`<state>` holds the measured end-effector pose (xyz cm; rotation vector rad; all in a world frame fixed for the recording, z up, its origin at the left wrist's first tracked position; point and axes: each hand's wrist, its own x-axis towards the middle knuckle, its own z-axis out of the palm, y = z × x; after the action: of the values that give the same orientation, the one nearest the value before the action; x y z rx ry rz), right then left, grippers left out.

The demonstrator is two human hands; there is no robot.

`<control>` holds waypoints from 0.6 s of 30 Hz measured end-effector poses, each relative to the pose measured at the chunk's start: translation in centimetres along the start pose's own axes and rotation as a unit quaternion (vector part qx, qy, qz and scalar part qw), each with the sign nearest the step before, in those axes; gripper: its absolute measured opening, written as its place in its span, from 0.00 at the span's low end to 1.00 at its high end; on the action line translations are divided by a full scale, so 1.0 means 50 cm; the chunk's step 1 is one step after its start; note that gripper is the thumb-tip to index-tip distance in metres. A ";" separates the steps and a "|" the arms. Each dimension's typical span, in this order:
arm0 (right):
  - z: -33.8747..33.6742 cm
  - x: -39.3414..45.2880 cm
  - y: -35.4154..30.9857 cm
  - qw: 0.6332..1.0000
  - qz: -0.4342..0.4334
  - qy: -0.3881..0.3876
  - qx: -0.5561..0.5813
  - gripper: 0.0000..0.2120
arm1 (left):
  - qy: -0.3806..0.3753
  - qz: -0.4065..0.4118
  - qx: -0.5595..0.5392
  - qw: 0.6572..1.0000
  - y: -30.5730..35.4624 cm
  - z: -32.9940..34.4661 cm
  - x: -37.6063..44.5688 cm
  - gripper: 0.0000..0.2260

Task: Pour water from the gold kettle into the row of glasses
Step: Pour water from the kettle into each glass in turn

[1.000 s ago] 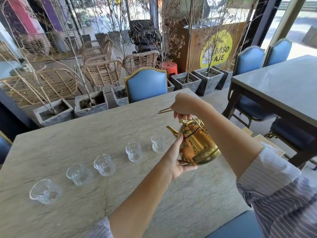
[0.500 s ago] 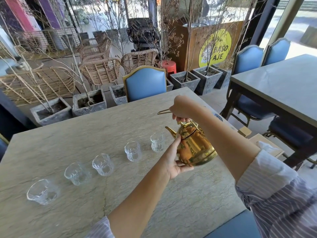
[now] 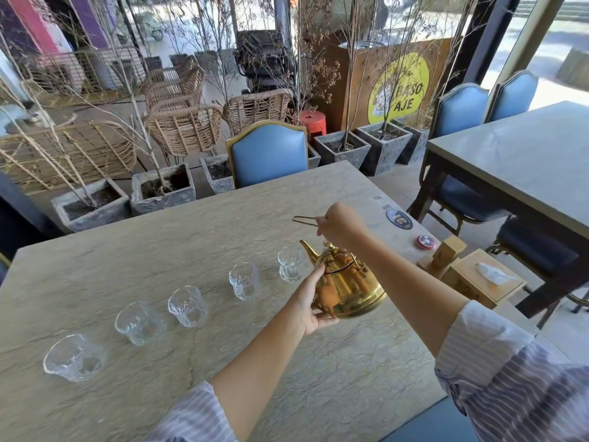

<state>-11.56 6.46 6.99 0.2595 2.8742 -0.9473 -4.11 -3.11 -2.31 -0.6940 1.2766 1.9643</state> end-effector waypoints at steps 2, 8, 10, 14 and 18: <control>0.014 0.000 0.012 1.000 -0.002 0.011 0.015 0.17 | 0.007 -0.003 -0.003 1.000 0.002 -0.008 0.005 0.29; 0.040 -0.014 0.026 0.997 -0.014 0.034 0.064 0.20 | 0.027 0.013 0.001 1.000 0.005 -0.033 0.012 0.32; 0.044 -0.021 0.022 0.996 -0.022 0.027 0.080 0.19 | 0.032 0.023 -0.002 0.999 0.005 -0.044 0.012 0.31; 0.048 -0.033 0.001 0.995 -0.037 0.010 0.095 0.18 | 0.047 0.034 -0.013 0.998 0.000 -0.064 0.000 0.32; 0.056 -0.046 -0.033 0.994 -0.068 -0.010 0.084 0.19 | 0.050 0.036 -0.028 0.998 -0.004 -0.092 -0.019 0.33</control>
<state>-9.50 3.18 6.03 0.0670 2.8275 -1.2098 -3.03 -7.56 -3.44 -0.7938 1.3269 2.0534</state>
